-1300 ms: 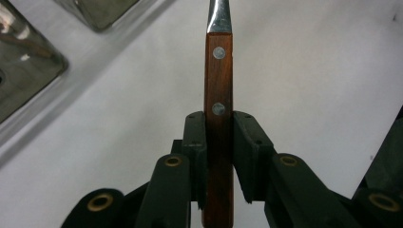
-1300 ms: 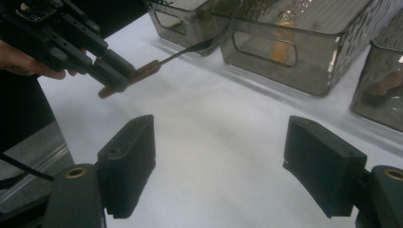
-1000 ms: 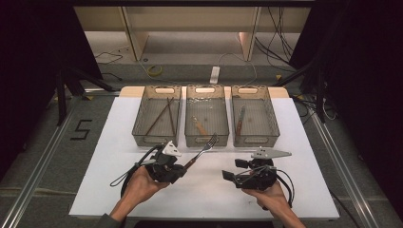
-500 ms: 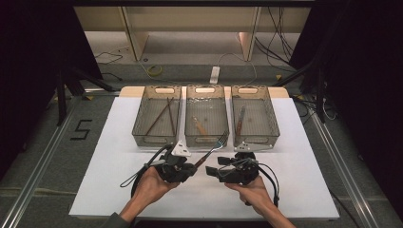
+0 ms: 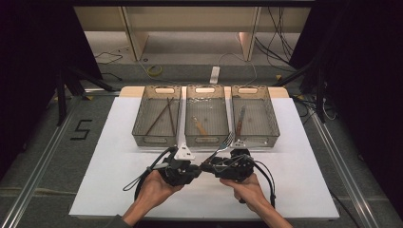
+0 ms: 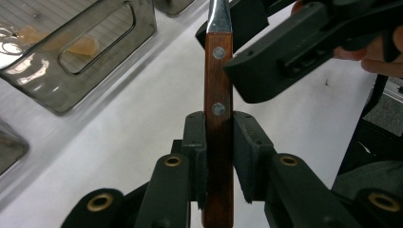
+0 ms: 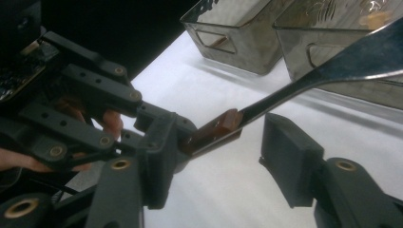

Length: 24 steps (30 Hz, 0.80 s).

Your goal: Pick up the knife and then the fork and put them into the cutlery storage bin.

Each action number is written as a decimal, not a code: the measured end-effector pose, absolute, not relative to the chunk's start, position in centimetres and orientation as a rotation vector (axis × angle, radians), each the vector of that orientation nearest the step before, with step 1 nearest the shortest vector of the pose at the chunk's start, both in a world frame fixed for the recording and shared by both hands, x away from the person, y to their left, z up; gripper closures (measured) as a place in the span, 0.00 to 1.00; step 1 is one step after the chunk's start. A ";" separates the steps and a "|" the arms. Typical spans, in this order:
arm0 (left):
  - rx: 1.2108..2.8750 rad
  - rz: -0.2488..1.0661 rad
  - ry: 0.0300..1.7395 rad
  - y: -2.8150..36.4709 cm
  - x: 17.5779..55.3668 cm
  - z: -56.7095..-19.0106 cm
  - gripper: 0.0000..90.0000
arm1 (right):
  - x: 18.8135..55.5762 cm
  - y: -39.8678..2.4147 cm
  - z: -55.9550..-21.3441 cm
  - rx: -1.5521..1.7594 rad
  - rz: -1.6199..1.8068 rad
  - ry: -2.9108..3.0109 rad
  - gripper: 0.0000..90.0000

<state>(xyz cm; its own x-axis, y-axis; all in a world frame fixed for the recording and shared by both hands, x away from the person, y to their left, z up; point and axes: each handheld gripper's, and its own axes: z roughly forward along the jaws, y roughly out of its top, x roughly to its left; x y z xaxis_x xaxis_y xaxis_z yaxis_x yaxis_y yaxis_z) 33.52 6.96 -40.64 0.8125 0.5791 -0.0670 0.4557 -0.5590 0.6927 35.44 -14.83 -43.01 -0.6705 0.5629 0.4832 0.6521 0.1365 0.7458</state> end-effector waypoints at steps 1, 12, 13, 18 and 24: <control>2.256 0.216 0.755 6.9 33.4 -40.6 0.84 | 35.5 -14.8 -43.0 -1.232 -1.587 -2.294 0.56; 2.249 0.226 0.718 6.4 32.9 -40.6 0.84 | 35.6 -14.9 -43.1 -1.219 -1.596 -2.255 0.76; 2.247 0.227 0.716 6.4 32.9 -40.6 0.84 | 35.6 -14.9 -43.0 -1.224 -1.596 -2.240 0.77; 2.242 0.229 0.706 6.3 32.8 -40.7 0.84 | 35.7 -15.1 -42.9 -1.231 -1.602 -2.175 0.84; 2.232 0.218 0.700 6.2 32.9 -40.9 0.83 | 35.9 -15.4 -42.7 -1.216 -1.594 -2.105 0.89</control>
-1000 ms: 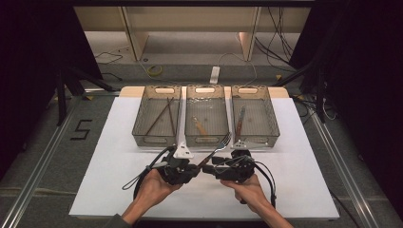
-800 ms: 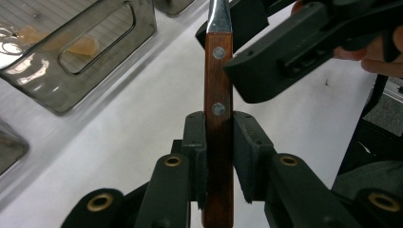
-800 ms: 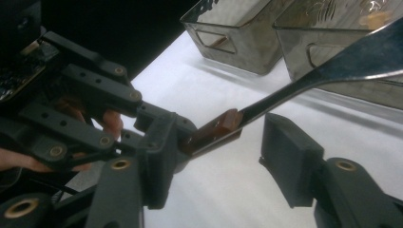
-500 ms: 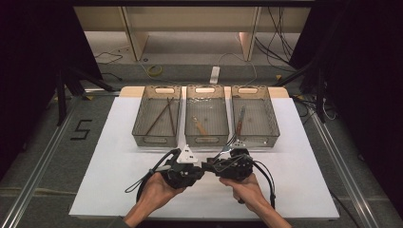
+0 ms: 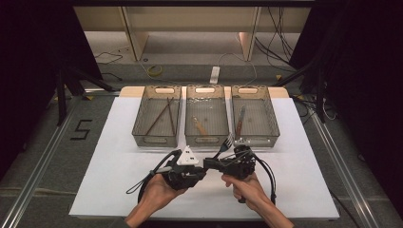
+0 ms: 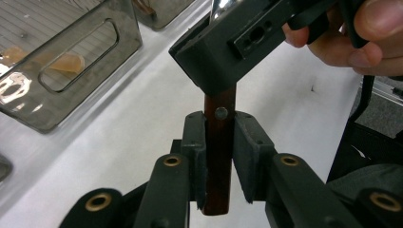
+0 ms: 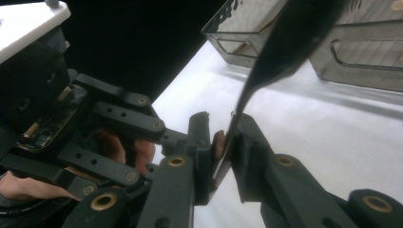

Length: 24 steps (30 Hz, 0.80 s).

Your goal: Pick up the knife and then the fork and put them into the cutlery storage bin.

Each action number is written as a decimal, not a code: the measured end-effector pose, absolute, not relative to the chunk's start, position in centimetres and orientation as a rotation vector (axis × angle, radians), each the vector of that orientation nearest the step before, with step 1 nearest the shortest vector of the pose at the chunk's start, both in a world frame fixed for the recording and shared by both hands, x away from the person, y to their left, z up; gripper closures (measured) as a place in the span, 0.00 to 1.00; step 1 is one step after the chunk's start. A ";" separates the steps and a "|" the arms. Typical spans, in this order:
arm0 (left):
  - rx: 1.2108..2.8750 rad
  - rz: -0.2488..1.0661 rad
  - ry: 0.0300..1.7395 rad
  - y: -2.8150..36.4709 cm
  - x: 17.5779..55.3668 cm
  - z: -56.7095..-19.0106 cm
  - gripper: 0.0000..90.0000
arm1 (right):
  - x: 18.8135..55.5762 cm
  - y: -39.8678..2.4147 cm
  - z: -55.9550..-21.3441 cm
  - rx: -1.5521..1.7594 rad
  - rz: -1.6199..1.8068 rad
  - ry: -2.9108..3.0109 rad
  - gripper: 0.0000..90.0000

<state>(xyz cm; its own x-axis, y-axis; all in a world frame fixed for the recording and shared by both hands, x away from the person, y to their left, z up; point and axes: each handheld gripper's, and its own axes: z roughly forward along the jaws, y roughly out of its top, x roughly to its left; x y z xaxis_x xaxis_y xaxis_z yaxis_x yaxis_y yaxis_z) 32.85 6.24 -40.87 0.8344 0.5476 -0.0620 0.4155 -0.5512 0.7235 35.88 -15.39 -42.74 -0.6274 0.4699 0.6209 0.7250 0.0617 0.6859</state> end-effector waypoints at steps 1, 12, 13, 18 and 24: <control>2.231 0.208 0.700 6.3 32.9 -40.9 0.82 | 35.9 -15.4 -42.7 -1.213 -1.589 -2.107 0.89; 2.168 0.177 0.732 8.6 33.4 -40.9 0.51 | 36.1 -16.3 -42.2 -1.246 -1.572 -2.153 0.89; 2.166 0.181 0.737 9.0 33.4 -40.9 0.49 | 36.1 -16.5 -42.2 -1.254 -1.570 -2.156 0.89; 2.140 0.222 0.770 10.4 33.5 -40.7 0.36 | 36.3 -17.5 -41.7 -1.285 -1.567 -2.182 0.89; 2.112 0.237 0.803 12.2 33.5 -40.8 0.33 | 37.0 -19.1 -41.1 -1.337 -1.544 -2.201 0.89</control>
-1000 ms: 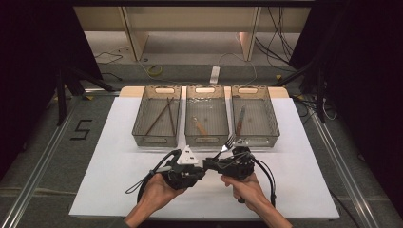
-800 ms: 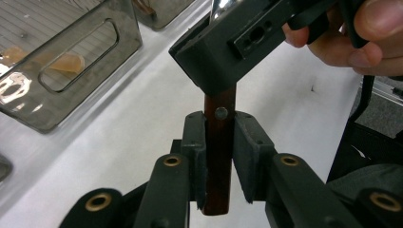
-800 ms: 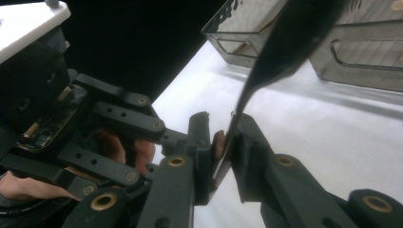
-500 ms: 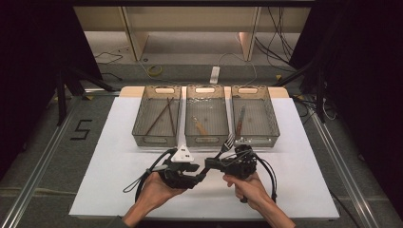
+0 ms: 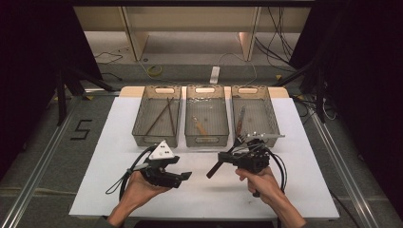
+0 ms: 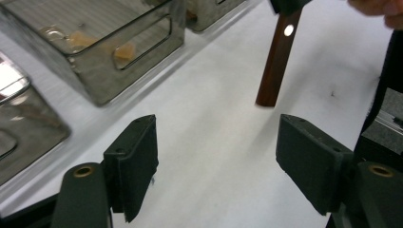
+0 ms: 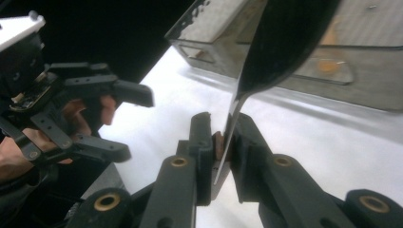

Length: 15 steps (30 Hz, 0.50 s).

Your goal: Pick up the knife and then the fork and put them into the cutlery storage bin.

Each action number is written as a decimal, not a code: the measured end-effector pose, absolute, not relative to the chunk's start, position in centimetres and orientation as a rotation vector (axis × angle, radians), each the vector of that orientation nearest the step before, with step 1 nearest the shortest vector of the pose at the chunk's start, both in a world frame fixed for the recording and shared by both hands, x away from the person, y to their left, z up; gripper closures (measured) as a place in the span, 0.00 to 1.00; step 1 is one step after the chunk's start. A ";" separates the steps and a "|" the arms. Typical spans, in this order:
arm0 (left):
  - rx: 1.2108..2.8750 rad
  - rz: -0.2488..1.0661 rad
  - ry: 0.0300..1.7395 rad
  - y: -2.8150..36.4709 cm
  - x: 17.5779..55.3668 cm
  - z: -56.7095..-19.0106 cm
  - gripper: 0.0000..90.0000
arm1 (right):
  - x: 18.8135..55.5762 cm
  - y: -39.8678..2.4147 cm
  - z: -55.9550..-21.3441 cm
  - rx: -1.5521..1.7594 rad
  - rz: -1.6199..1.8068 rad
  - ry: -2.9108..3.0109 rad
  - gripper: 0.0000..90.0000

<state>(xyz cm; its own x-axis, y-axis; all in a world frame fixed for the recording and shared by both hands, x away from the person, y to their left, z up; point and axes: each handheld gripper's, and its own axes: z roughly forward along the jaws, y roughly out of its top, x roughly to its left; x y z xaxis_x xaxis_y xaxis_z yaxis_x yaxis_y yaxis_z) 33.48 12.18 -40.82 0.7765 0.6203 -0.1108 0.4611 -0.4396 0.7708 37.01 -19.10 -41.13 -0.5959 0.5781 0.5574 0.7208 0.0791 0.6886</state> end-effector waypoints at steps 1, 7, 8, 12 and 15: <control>2.110 0.240 0.809 12.4 33.5 -40.9 0.33 | 37.2 -19.4 -41.0 -1.348 -1.541 -2.202 0.89; 2.100 0.279 0.837 13.2 33.4 -40.9 0.29 | 38.1 -21.4 -39.7 -1.404 -1.539 -2.240 0.89; 2.097 0.281 0.841 13.3 33.4 -40.9 0.27 | 38.3 -21.8 -39.3 -1.414 -1.532 -2.250 0.89; 2.079 0.301 0.860 13.7 33.3 -40.9 0.24 | 39.3 -23.2 -38.0 -1.450 -1.526 -2.262 0.89; 2.061 0.307 0.866 14.0 33.2 -40.8 0.22 | 40.5 -24.1 -37.0 -1.481 -1.513 -2.245 0.89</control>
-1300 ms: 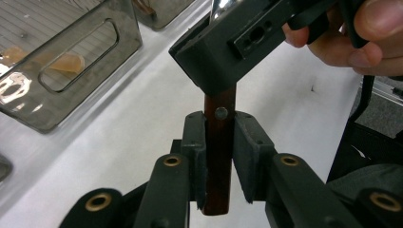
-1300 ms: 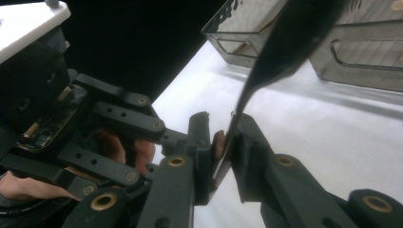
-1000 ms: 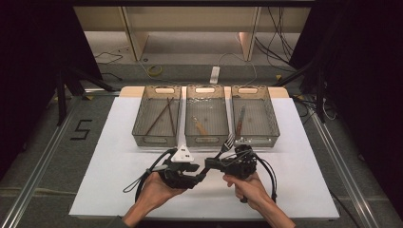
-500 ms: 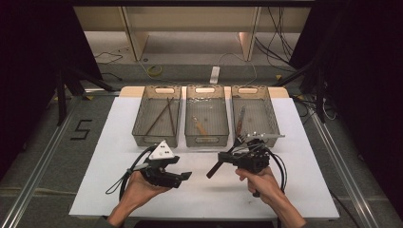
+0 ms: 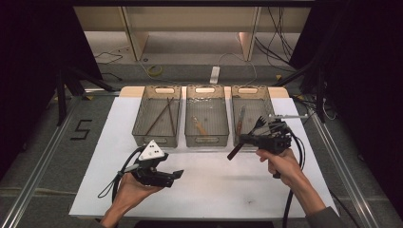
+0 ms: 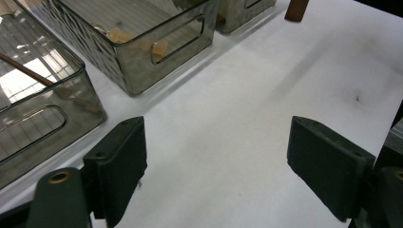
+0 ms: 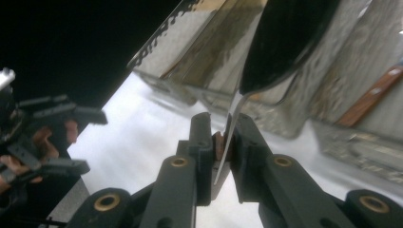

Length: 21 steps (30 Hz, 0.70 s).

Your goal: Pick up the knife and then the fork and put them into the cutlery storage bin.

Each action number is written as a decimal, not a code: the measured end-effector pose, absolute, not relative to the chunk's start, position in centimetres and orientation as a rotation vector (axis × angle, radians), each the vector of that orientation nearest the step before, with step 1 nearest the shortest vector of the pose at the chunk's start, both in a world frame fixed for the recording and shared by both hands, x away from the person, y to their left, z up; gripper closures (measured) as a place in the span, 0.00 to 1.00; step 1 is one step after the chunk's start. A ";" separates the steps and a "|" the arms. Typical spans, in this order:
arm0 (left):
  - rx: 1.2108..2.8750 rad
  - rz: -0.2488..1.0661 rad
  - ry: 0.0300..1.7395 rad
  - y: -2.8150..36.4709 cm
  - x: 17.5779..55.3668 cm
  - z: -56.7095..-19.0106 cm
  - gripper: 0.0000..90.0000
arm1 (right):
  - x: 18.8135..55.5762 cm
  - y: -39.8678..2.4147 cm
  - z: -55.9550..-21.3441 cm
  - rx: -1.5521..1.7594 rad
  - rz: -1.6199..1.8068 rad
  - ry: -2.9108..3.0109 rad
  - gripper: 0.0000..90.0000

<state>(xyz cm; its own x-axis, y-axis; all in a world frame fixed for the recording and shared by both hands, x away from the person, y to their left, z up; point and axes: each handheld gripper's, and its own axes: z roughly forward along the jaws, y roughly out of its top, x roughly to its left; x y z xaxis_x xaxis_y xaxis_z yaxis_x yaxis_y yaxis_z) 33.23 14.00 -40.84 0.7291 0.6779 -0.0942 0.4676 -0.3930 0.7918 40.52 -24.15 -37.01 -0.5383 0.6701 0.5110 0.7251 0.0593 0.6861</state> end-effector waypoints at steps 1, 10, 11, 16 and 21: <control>2.054 0.309 0.866 14.1 33.2 -40.8 0.21 | 41.0 -24.4 -36.7 -1.488 -1.511 -2.246 0.89; 2.030 0.296 0.875 14.7 32.8 -40.8 0.19 | 44.6 -25.9 -34.6 -1.540 -1.428 -2.259 0.89; 2.031 0.297 0.878 14.7 32.8 -40.8 0.19 | 45.0 -26.0 -34.5 -1.545 -1.416 -2.259 0.89; 2.029 0.315 0.886 15.0 32.6 -40.7 0.19 | 46.9 -26.4 -33.9 -1.596 -1.382 -2.267 0.89; 1.991 0.267 0.887 15.5 32.5 -40.8 0.19 | 48.8 -26.6 -33.7 -1.663 -1.344 -2.280 0.89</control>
